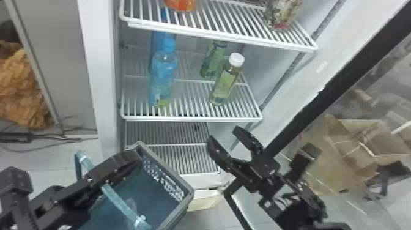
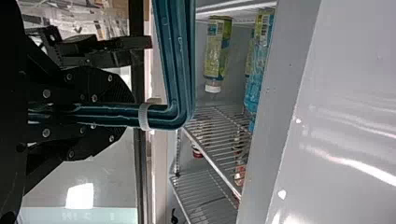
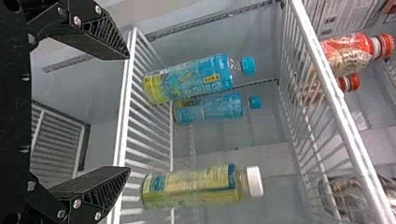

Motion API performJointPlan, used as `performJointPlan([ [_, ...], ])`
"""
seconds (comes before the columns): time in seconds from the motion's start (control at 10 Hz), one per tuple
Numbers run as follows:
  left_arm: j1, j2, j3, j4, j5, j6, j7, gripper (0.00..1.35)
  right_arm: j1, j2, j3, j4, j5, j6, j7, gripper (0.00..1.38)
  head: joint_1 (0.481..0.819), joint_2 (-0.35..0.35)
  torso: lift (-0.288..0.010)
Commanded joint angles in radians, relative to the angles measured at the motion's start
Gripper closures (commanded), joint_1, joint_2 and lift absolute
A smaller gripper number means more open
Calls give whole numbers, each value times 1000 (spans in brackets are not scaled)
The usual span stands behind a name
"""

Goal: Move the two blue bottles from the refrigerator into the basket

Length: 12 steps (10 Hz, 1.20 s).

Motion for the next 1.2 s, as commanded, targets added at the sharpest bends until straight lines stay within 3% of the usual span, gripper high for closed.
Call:
performJointPlan([
  [0.0, -5, 0, -3, 2, 0, 1, 0, 1199, -66, -16, 50, 39, -1, 7, 13, 220, 695, -329, -220],
  [0.4, -9, 0, -5, 4, 2, 1, 0, 1199, -196, -20, 112, 100, 7, 7, 13, 220, 695, -247, -220],
  [1.1, -24, -1, -27, 19, 4, 1, 0, 1197, -415, -43, 240, 277, 11, -22, -18, 220, 695, -183, -220],
])
